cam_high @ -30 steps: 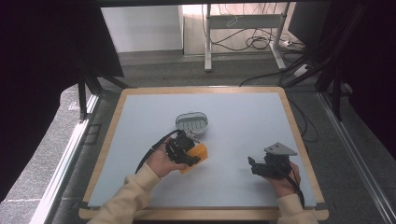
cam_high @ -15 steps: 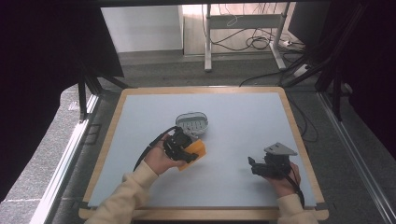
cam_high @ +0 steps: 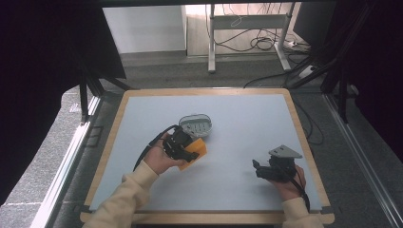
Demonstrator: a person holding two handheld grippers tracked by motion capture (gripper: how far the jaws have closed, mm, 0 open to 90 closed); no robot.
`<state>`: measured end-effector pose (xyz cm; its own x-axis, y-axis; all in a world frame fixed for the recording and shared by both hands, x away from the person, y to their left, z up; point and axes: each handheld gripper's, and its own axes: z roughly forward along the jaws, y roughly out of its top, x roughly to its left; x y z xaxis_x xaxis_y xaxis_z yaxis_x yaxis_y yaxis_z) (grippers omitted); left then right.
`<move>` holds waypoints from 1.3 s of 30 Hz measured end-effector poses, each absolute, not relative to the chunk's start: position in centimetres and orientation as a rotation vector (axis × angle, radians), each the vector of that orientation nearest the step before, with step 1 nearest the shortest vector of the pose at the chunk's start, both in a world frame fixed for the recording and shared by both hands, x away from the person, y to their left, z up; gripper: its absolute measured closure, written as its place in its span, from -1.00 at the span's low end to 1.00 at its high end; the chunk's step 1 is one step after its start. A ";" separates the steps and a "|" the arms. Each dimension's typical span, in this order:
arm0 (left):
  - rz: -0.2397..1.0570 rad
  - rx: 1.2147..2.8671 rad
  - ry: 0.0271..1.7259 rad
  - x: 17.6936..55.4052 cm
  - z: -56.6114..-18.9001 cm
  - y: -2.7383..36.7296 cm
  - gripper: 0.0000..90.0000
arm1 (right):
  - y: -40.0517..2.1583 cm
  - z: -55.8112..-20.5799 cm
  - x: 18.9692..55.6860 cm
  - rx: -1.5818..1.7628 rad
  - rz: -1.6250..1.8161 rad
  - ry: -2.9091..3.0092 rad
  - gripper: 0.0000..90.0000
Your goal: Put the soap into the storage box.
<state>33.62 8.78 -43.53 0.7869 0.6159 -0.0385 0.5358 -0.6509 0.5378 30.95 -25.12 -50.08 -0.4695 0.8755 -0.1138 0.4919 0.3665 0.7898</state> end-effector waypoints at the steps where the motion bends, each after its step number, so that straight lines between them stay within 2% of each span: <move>1: 0.202 2.439 0.858 33.7 -43.5 8.8 0.38 | -25.1 -50.1 31.0 1.179 0.952 2.103 -0.70; 39: 0.249 2.415 0.884 36.0 -41.9 10.8 0.38 | -25.2 -50.0 30.9 1.178 0.953 2.098 -0.69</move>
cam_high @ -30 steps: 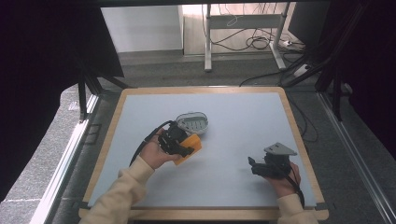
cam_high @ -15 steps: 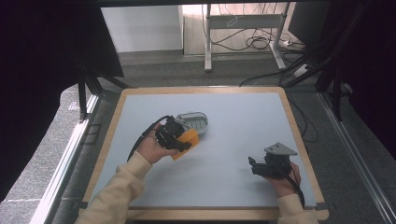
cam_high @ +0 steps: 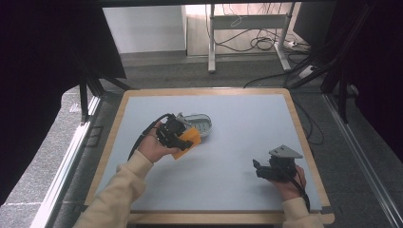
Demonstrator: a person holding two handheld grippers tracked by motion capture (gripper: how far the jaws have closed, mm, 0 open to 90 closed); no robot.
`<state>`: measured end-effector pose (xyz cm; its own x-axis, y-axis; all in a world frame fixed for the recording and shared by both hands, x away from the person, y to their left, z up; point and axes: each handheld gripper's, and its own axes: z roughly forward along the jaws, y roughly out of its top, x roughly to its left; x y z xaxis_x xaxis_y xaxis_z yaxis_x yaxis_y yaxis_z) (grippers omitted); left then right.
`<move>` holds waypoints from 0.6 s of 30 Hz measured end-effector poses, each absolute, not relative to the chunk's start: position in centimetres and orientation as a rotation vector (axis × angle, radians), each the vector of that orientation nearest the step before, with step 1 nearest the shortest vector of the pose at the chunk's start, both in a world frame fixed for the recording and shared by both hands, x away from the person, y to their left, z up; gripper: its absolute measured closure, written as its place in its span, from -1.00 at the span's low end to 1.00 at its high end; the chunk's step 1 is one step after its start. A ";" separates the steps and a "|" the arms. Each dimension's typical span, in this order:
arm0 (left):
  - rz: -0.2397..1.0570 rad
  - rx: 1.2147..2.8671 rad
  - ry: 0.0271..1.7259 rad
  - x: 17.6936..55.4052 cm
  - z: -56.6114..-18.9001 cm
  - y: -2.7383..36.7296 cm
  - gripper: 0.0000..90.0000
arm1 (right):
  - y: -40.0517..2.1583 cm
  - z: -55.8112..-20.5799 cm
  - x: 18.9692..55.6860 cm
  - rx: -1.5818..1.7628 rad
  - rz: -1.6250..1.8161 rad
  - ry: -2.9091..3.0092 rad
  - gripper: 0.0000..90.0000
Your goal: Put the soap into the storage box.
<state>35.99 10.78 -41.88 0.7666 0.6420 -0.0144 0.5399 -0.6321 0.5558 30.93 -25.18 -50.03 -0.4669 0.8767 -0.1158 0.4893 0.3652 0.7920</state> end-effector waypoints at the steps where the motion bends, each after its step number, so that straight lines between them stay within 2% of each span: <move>1: 0.248 2.413 0.884 36.1 -41.9 10.8 0.38 | -25.2 -50.0 30.9 1.179 0.953 2.097 -0.69; 18: 0.226 2.407 0.894 37.8 -42.4 11.5 0.38 | -25.2 -50.1 31.0 1.180 0.951 2.096 -0.69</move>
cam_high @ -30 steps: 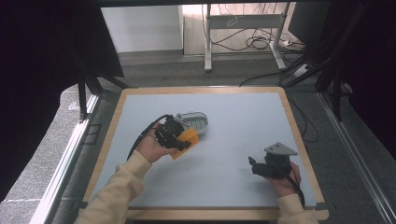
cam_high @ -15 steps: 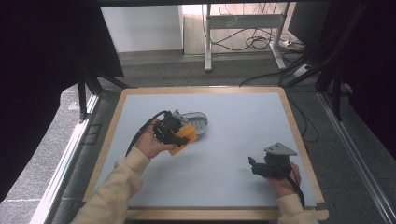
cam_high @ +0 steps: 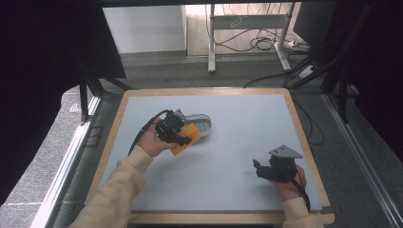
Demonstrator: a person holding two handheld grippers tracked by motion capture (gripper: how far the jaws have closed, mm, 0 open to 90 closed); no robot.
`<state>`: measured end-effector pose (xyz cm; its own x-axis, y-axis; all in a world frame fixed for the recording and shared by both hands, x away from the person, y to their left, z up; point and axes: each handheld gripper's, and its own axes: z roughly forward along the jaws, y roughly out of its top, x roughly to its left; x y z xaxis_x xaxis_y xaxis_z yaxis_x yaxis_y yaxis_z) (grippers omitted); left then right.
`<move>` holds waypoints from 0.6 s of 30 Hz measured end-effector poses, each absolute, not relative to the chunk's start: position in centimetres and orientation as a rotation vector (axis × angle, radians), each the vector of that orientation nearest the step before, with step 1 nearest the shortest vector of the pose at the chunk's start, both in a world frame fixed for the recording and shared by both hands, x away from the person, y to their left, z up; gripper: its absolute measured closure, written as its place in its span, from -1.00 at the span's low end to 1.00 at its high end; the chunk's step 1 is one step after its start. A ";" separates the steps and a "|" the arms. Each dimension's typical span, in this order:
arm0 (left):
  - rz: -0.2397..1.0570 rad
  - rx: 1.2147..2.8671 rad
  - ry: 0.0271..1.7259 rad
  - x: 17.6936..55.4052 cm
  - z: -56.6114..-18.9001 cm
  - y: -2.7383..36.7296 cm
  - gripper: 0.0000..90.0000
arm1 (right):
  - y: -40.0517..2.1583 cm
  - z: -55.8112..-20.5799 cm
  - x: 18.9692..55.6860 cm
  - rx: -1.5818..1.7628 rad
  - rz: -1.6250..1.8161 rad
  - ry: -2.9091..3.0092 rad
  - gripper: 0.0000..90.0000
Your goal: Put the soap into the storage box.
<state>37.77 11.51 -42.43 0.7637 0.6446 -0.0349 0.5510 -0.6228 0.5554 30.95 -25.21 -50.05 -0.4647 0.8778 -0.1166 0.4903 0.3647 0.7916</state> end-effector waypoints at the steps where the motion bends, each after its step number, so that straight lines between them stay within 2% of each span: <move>1: 0.226 2.406 0.896 37.9 -42.5 11.6 0.38 | -25.2 -50.0 30.9 1.179 0.950 2.097 -0.69; 18: 0.255 2.449 0.845 39.4 -42.0 11.5 0.38 | -25.2 -50.1 31.0 1.178 0.948 2.097 -0.69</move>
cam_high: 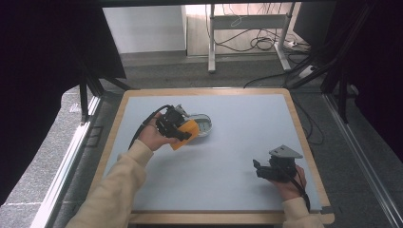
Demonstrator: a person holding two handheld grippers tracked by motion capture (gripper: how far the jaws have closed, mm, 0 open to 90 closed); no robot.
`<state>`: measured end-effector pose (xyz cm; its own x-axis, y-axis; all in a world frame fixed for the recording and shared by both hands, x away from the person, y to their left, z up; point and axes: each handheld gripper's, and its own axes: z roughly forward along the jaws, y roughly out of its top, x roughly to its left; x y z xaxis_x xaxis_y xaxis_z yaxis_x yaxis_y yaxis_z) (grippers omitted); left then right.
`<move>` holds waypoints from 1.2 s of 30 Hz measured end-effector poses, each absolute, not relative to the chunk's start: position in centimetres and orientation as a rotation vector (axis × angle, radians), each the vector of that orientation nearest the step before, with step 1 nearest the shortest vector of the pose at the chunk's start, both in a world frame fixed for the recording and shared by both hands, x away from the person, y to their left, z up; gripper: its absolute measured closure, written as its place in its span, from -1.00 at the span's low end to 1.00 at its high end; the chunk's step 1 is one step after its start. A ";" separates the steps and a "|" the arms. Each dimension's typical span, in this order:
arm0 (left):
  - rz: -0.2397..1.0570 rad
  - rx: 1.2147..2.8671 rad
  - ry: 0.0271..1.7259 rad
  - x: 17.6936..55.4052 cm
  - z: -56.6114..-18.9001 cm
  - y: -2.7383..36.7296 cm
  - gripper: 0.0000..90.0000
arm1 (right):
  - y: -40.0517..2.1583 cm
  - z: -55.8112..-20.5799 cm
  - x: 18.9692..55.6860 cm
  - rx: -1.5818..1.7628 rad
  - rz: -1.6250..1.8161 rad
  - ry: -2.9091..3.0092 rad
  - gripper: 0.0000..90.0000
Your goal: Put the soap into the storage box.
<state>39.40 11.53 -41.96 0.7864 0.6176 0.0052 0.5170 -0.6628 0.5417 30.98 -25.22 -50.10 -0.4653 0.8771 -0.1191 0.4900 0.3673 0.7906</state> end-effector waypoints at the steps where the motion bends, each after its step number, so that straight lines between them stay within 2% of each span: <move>1: 0.259 2.451 0.843 39.5 -41.9 11.4 0.38 | -25.2 -50.1 31.0 1.178 0.948 2.097 -0.69; 19: 0.304 2.488 0.779 41.4 -41.1 10.8 0.38 | -25.2 -50.2 31.0 1.180 0.948 2.099 -0.69; 36: 0.296 2.500 0.743 43.1 -41.4 10.4 0.38 | -25.2 -50.2 31.0 1.175 0.948 2.101 -0.69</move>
